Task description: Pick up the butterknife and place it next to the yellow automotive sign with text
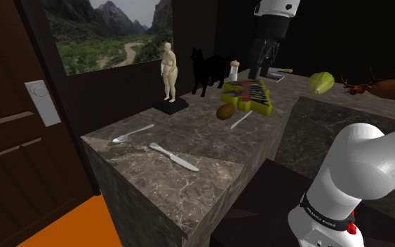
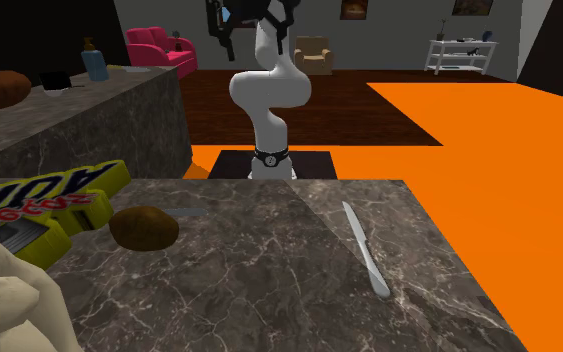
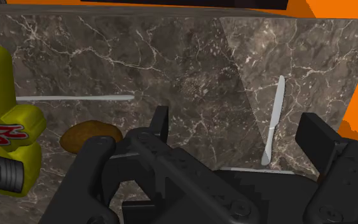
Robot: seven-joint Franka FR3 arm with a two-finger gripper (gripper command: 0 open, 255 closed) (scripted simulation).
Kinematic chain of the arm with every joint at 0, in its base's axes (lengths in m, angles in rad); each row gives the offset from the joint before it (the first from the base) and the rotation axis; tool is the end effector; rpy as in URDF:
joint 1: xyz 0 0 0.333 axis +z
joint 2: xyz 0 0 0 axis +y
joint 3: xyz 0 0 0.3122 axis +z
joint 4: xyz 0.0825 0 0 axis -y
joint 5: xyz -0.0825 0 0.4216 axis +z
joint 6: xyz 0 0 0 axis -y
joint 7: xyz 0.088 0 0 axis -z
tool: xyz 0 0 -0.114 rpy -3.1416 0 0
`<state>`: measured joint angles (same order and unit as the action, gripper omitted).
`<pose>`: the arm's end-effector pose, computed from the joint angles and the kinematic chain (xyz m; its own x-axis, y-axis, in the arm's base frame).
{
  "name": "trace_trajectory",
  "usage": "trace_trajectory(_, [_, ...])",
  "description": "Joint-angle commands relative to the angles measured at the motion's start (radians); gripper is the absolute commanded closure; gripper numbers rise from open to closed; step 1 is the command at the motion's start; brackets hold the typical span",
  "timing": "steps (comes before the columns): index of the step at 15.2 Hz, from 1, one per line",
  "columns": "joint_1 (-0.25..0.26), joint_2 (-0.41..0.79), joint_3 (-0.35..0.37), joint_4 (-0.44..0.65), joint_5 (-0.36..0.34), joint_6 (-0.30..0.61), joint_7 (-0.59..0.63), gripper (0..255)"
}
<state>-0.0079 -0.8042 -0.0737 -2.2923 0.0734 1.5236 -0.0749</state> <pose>0.3371 -0.0263 0.6152 0.9989 0.0169 0.0437 0.0222 -0.9922 -0.1229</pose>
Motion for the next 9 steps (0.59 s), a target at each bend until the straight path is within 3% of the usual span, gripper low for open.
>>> trace_trajectory(1, [0.0, 0.0, 0.0, 0.0, 0.0, 0.0, 0.0, 0])
trace_trajectory(9, [0.03, 0.065, 0.151, -0.155, 0.046, 0.278, 0.13, 0])
